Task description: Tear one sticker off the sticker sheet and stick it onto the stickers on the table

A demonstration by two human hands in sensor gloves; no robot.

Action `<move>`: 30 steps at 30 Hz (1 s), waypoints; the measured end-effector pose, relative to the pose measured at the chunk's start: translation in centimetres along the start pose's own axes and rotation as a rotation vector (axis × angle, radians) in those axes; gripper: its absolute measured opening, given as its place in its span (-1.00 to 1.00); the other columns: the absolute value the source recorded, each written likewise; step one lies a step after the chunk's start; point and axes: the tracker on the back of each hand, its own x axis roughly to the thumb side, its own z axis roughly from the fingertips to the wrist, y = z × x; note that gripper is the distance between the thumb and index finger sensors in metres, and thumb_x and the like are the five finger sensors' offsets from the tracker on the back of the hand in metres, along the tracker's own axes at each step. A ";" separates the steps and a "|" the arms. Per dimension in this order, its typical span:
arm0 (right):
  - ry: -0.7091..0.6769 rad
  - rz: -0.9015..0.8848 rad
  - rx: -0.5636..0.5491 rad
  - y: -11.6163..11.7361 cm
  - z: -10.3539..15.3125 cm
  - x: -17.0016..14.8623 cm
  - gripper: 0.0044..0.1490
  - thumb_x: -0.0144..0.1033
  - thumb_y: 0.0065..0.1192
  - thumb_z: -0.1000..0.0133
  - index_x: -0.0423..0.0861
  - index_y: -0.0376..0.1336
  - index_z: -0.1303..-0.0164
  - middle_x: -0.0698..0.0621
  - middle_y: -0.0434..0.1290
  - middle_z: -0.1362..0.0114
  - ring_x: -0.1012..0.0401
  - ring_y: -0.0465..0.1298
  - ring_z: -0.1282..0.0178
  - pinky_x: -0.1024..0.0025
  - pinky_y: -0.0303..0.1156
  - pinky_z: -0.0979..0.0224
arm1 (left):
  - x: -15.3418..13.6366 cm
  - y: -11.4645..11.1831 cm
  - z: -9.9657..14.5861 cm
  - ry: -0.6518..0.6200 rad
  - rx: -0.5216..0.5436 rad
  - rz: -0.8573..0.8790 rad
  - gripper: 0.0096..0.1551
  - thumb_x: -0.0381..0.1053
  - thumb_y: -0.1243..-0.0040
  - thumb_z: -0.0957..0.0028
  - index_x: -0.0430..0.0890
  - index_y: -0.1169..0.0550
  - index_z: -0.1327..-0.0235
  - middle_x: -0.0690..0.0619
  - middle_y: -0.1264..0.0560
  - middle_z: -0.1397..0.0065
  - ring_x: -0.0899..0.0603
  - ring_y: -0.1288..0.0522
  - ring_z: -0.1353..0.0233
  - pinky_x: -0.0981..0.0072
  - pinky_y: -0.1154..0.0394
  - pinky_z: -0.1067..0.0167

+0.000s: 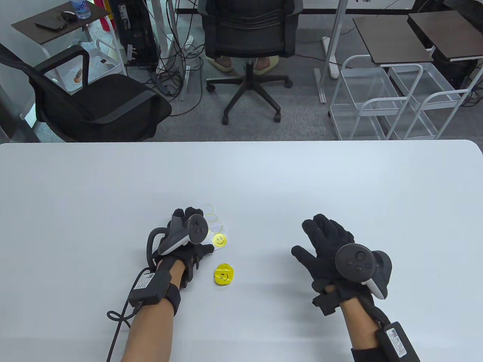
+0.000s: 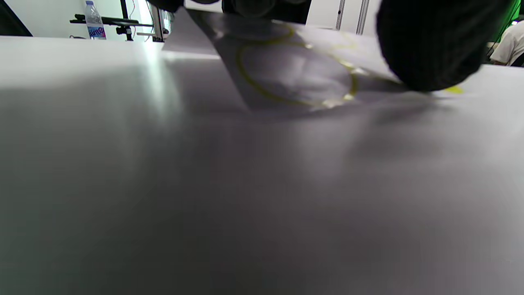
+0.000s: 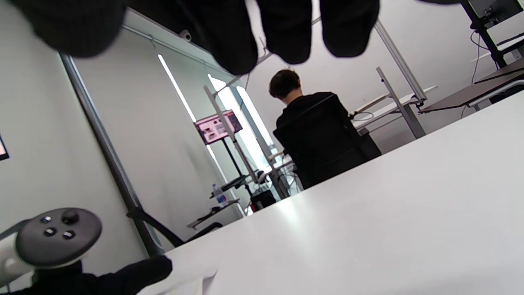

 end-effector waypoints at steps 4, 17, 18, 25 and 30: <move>-0.010 0.003 0.009 0.3 0.0 0.3 0.03 0.31 0.07 -0.06 -0.15 0.18 -0.60 -0.33 0.15 -0.72 -0.44 0.10 -0.62 -0.66 -0.07 -0.41 | 0.0 -0.2 -0.1 0.006 -0.037 0.062 0.19 0.32 -0.24 0.02 -0.03 0.14 -0.62 -0.06 0.04 -0.76 -0.33 -0.02 -0.72 -0.07 -0.19 -0.59; -0.043 -0.014 0.024 0.7 0.3 1.2 0.03 0.31 0.07 -0.06 -0.15 0.18 -0.60 -0.34 0.16 -0.71 -0.45 0.11 -0.61 -0.66 -0.06 -0.40 | 0.9 1.4 2.0 0.042 0.209 -0.194 -0.37 -0.05 -0.47 0.07 0.07 -0.50 -0.32 0.08 -0.60 -0.41 -0.18 -0.67 -0.36 0.21 -0.72 -0.14; -0.043 -0.015 0.024 0.7 0.3 1.2 0.03 0.31 0.07 -0.06 -0.15 0.18 -0.60 -0.33 0.16 -0.71 -0.45 0.11 -0.61 -0.66 -0.06 -0.40 | 0.8 1.5 2.2 0.047 0.215 -0.189 -0.41 -0.08 -0.43 0.04 0.06 -0.51 -0.31 0.07 -0.62 -0.39 -0.18 -0.69 -0.34 0.21 -0.72 -0.14; -0.056 -0.013 0.042 1.1 0.2 1.5 0.03 0.31 0.07 -0.06 -0.15 0.18 -0.60 -0.34 0.16 -0.71 -0.45 0.11 -0.61 -0.66 -0.06 -0.40 | -0.7 4.9 4.2 0.069 0.337 -0.091 -0.39 -0.15 -0.26 -0.01 0.01 -0.42 -0.40 0.01 -0.53 -0.48 -0.24 -0.55 -0.47 0.05 -0.60 -0.31; -0.064 -0.006 0.060 1.7 0.2 1.9 0.04 0.31 0.07 -0.06 -0.15 0.16 -0.61 -0.34 0.15 -0.71 -0.45 0.11 -0.61 -0.65 -0.03 -0.40 | -1.1 7.8 6.2 0.033 0.478 0.000 -0.37 -0.17 -0.20 -0.03 -0.01 -0.39 -0.44 -0.01 -0.49 -0.52 -0.25 -0.50 -0.51 0.01 -0.55 -0.35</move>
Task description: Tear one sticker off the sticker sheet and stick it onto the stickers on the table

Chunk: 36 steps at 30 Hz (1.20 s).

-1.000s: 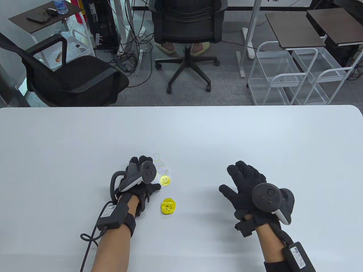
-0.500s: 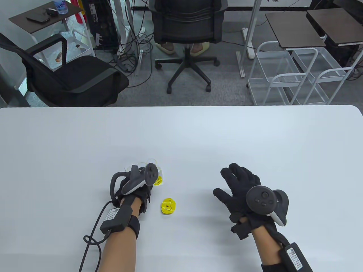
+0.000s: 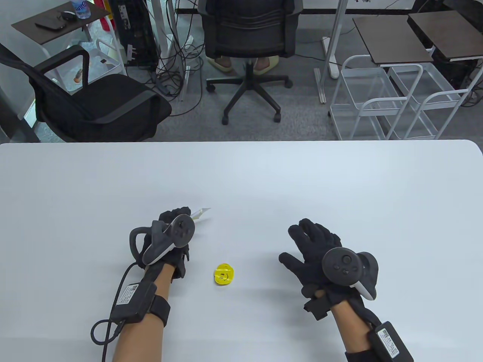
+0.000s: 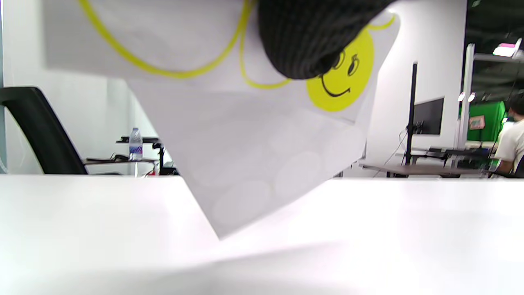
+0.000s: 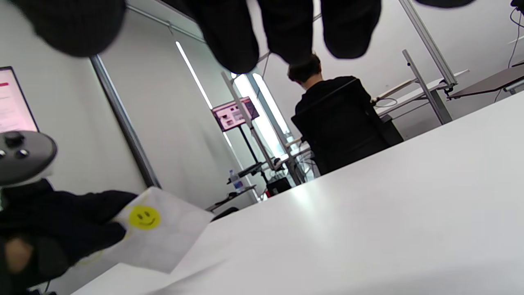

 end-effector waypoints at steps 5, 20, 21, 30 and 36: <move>0.007 -0.002 0.005 0.4 0.0 0.0 0.05 0.32 0.06 -0.05 -0.16 0.16 -0.61 -0.34 0.15 -0.71 -0.45 0.13 -0.60 -0.65 -0.02 -0.39 | 0.2 2.2 1.1 -0.035 0.123 0.103 -0.36 -0.17 -0.18 -0.04 -0.01 -0.36 -0.46 -0.02 -0.46 -0.55 -0.27 -0.46 -0.54 -0.02 -0.51 -0.39; 0.025 -0.150 0.041 2.4 -0.4 0.1 0.11 0.43 0.02 -0.01 -0.21 0.20 -0.50 -0.27 0.36 -0.45 -0.16 0.43 -0.21 -0.31 0.23 -0.23 | 4.1 5.6 7.2 -0.331 0.299 0.294 -0.32 -0.16 -0.16 -0.04 -0.01 -0.33 -0.50 -0.02 -0.42 -0.59 -0.26 -0.40 -0.59 -0.03 -0.46 -0.44; 0.016 -0.198 0.043 2.5 -0.4 0.3 0.10 0.43 0.04 -0.02 -0.21 0.21 -0.48 -0.26 0.38 -0.42 -0.14 0.44 -0.17 -0.28 0.24 -0.21 | 4.5 5.7 7.5 -0.353 0.293 0.302 -0.32 -0.16 -0.16 -0.04 -0.02 -0.32 -0.50 -0.02 -0.41 -0.60 -0.26 -0.40 -0.59 -0.03 -0.46 -0.44; -0.079 -0.450 0.051 3.2 -0.1 2.4 0.01 0.39 0.22 0.00 -0.23 0.28 -0.34 -0.10 0.49 -0.10 0.11 0.48 0.19 -0.01 0.43 0.06 | 6.7 4.8 9.3 -0.471 0.239 0.409 -0.30 -0.16 -0.16 -0.04 -0.06 -0.31 -0.52 -0.07 -0.40 -0.60 -0.29 -0.39 -0.58 -0.04 -0.47 -0.42; -0.161 -0.422 -0.055 2.9 0.3 3.8 -0.15 0.14 0.38 -0.03 -0.17 0.26 -0.37 -0.05 0.47 -0.10 0.16 0.47 0.19 0.08 0.46 0.11 | 7.0 3.7 9.5 -0.459 0.168 0.576 -0.29 -0.16 -0.14 -0.06 -0.09 -0.27 -0.54 -0.10 -0.36 -0.61 -0.31 -0.36 -0.59 -0.04 -0.45 -0.42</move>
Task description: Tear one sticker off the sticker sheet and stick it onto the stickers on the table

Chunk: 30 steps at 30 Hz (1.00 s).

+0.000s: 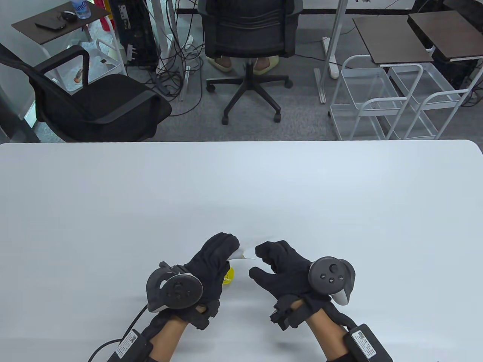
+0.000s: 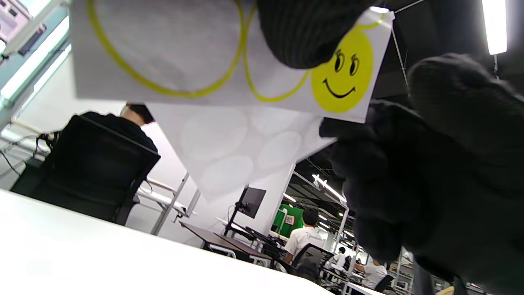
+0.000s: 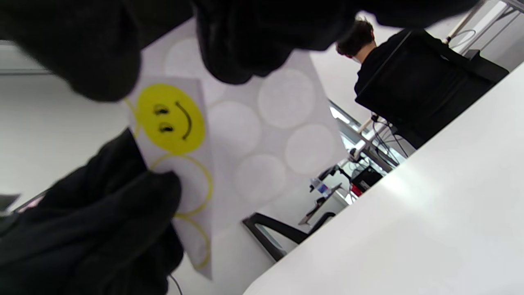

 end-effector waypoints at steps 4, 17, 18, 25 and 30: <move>-0.018 -0.004 0.022 0.2 0.0 0.3 -0.35 -0.04 0.37 -0.08 -0.16 0.34 -0.28 -0.04 0.52 -0.02 0.16 0.49 0.25 0.07 0.47 0.15 | 0.0 -0.4 0.0 0.012 -0.008 0.036 -0.29 -0.15 -0.14 -0.06 -0.09 -0.26 -0.54 -0.11 -0.36 -0.62 -0.31 -0.36 -0.59 -0.03 -0.46 -0.43; 0.007 -0.012 -0.076 -0.1 0.2 0.2 -0.51 -0.18 0.32 -0.08 -0.15 0.41 -0.15 0.00 0.55 0.08 0.18 0.51 0.33 0.08 0.50 0.20 | -0.7 -0.3 0.2 0.127 0.065 -0.049 0.00 0.16 -0.22 -0.07 -0.21 -0.06 -0.60 -0.23 -0.19 -0.66 -0.42 -0.23 -0.60 -0.13 -0.36 -0.42; 0.016 -0.027 -0.090 -0.2 0.2 0.1 -0.50 -0.18 0.32 -0.08 -0.15 0.41 -0.15 0.00 0.55 0.09 0.18 0.51 0.33 0.08 0.50 0.20 | -1.0 -0.2 0.3 0.159 0.077 -0.034 0.07 0.21 -0.23 -0.06 -0.24 -0.01 -0.60 -0.27 -0.15 -0.66 -0.44 -0.20 -0.59 -0.15 -0.34 -0.42; 0.102 -0.191 -0.202 -1.0 0.6 -0.9 -0.50 -0.19 0.30 -0.09 -0.15 0.40 -0.17 -0.01 0.55 0.07 0.17 0.51 0.32 0.07 0.50 0.18 | -4.8 -1.5 1.7 0.506 0.093 0.515 0.46 0.55 -0.20 0.08 -0.41 0.13 -0.53 -0.45 -0.01 -0.63 -0.58 -0.14 -0.55 -0.19 -0.32 -0.40; 0.140 -0.247 -0.222 -1.0 0.7 -1.3 -0.50 -0.19 0.27 -0.11 -0.15 0.38 -0.19 -0.01 0.54 0.05 0.17 0.51 0.30 0.06 0.49 0.17 | -6.0 -4.1 2.2 0.581 -0.012 0.958 0.51 0.62 -0.17 0.10 -0.40 0.17 -0.54 -0.42 0.03 -0.65 -0.54 -0.13 -0.58 -0.11 -0.33 -0.45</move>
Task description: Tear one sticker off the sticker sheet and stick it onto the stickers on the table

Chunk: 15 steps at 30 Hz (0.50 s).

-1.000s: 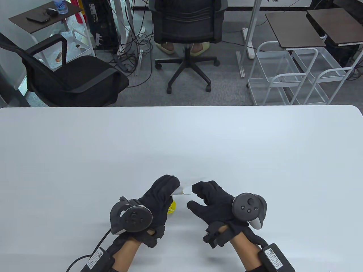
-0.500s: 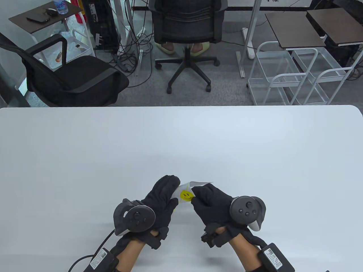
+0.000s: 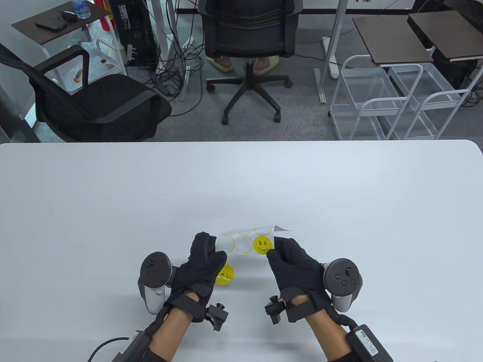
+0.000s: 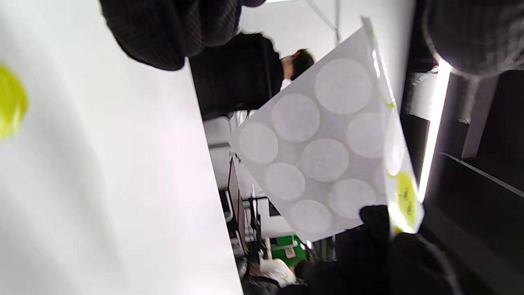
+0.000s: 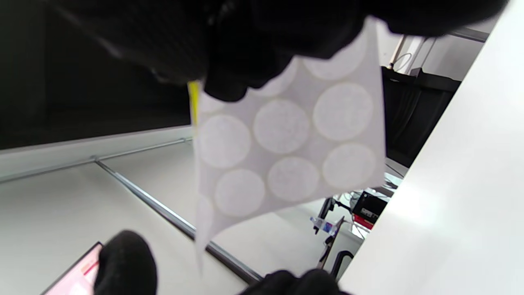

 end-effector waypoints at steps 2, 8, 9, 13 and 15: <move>0.010 -0.045 -0.004 0.1 0.1 0.1 -0.50 -0.20 0.26 -0.11 -0.16 0.37 -0.19 -0.01 0.54 0.05 0.16 0.51 0.30 0.06 0.49 0.17 | -0.2 -0.6 -0.3 -0.014 -0.103 0.060 0.49 0.62 -0.19 0.09 -0.35 0.15 -0.56 -0.37 0.01 -0.67 -0.51 -0.15 -0.59 -0.08 -0.34 -0.48; 0.014 -0.102 0.014 1.0 0.5 0.6 -0.49 -0.19 0.25 -0.11 -0.16 0.37 -0.20 -0.01 0.54 0.05 0.17 0.51 0.30 0.06 0.49 0.16 | 1.1 -2.1 -0.2 -0.130 -0.207 0.002 0.31 0.62 -0.26 0.12 -0.12 -0.07 -0.66 -0.21 -0.07 -0.72 -0.45 -0.16 -0.63 -0.13 -0.33 -0.49; 0.012 -0.097 0.022 1.2 0.6 0.6 -0.49 -0.19 0.25 -0.11 -0.16 0.37 -0.20 -0.01 0.54 0.05 0.17 0.51 0.30 0.06 0.49 0.16 | 1.2 -2.3 -0.1 -0.147 -0.215 -0.019 0.28 0.63 -0.25 0.12 -0.07 -0.10 -0.66 -0.18 -0.08 -0.73 -0.44 -0.15 -0.63 -0.13 -0.33 -0.49; 0.016 -0.079 0.080 2.3 0.8 0.5 -0.49 -0.18 0.25 -0.11 -0.15 0.37 -0.19 -0.01 0.54 0.05 0.16 0.51 0.30 0.06 0.49 0.16 | 1.3 -2.4 0.1 -0.163 -0.168 0.034 0.03 0.55 -0.26 0.07 0.07 -0.29 -0.59 -0.07 -0.23 -0.69 -0.40 -0.22 -0.61 -0.15 -0.33 -0.48; 0.015 -0.068 0.100 2.7 0.8 0.5 -0.49 -0.18 0.25 -0.11 -0.16 0.37 -0.19 -0.01 0.54 0.05 0.16 0.51 0.29 0.05 0.49 0.16 | 1.3 -2.2 0.2 -0.172 -0.131 0.046 -0.14 0.50 -0.21 0.00 0.09 -0.40 -0.50 -0.02 -0.33 -0.64 -0.36 -0.28 -0.59 -0.13 -0.36 -0.46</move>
